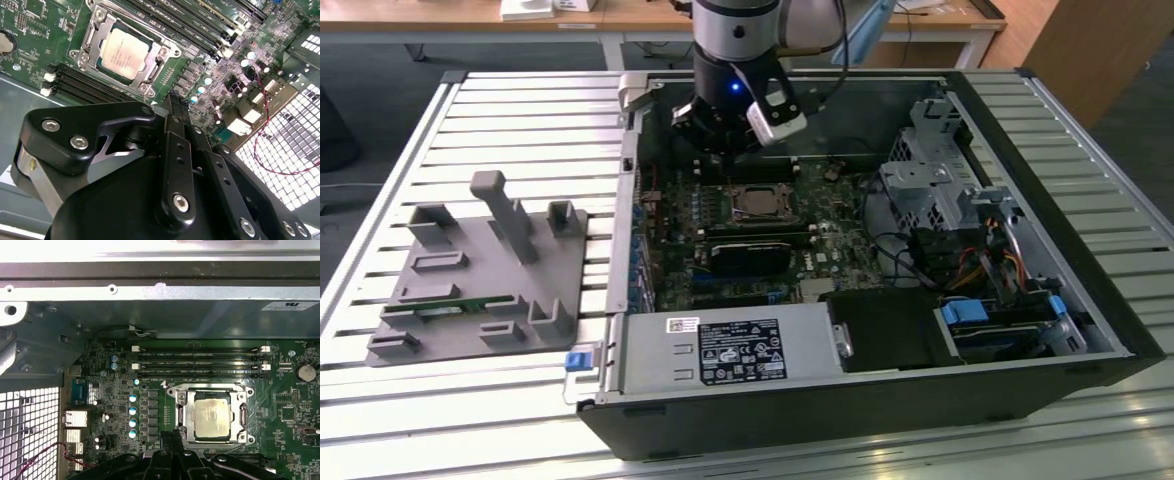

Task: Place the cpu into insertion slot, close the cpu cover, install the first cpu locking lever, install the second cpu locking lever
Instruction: 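Install the first cpu locking lever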

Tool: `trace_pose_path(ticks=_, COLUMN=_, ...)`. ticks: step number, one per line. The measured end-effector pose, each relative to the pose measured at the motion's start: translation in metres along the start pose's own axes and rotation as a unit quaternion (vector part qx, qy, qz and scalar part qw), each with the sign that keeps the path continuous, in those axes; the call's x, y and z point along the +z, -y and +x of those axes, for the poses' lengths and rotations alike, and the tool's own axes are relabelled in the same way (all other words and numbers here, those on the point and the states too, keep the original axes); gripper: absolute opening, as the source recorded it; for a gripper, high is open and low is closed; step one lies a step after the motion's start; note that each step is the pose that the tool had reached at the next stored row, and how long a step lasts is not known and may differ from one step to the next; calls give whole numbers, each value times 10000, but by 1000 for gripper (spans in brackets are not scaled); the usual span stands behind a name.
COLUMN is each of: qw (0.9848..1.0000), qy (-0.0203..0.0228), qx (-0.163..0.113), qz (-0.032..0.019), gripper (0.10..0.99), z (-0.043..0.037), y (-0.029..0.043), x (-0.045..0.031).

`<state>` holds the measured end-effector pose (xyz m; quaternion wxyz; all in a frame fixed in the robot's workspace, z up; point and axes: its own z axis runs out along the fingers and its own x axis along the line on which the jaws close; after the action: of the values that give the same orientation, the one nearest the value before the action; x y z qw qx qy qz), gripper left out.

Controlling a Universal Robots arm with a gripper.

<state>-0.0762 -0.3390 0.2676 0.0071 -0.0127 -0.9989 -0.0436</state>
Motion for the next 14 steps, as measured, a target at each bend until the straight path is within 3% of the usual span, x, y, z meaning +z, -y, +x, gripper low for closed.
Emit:
trace_pose_path(ticks=5, qw=10000, qy=0, qx=0, qz=0, gripper=106, z=15, y=-10, x=11)
trace_pose_path(ticks=14, qw=10000, qy=0, qx=0, qz=0, gripper=106, z=75, y=-96, x=33)
